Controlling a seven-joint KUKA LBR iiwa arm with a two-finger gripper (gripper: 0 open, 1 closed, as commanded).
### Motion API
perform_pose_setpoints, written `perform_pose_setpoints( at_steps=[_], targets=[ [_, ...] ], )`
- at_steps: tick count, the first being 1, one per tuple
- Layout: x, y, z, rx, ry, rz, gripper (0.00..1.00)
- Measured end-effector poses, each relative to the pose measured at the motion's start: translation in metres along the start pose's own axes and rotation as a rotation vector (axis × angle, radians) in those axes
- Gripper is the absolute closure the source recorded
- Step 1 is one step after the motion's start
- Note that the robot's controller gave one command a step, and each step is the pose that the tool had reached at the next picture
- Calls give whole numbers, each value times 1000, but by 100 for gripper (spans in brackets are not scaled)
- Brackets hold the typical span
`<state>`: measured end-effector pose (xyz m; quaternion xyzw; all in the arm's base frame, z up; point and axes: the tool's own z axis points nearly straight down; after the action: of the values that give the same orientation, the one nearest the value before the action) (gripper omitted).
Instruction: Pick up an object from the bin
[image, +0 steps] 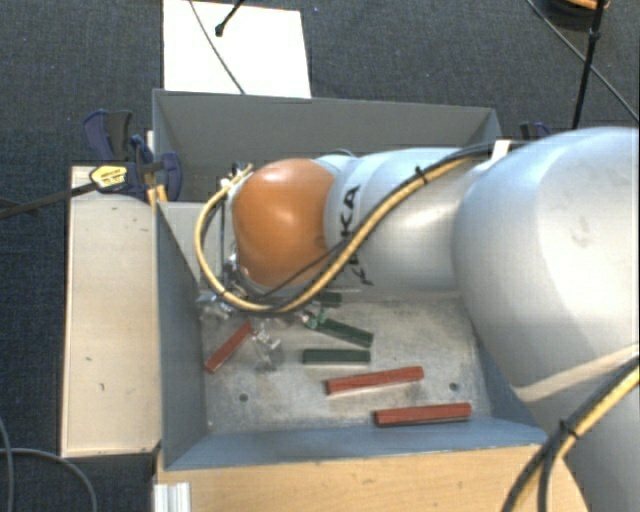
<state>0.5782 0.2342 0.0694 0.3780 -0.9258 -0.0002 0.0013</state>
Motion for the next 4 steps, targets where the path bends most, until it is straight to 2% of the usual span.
perform_pose_setpoints(
  at_steps=[1,2,3,4],
  targets=[
    [0,0,-1,-1,0,4,100],
    [23,24,-61,1,-5,6,100],
    [45,71,-83,-1,-3,7,100],
    [55,83,-200,4,-13,-5,100]
  ],
)
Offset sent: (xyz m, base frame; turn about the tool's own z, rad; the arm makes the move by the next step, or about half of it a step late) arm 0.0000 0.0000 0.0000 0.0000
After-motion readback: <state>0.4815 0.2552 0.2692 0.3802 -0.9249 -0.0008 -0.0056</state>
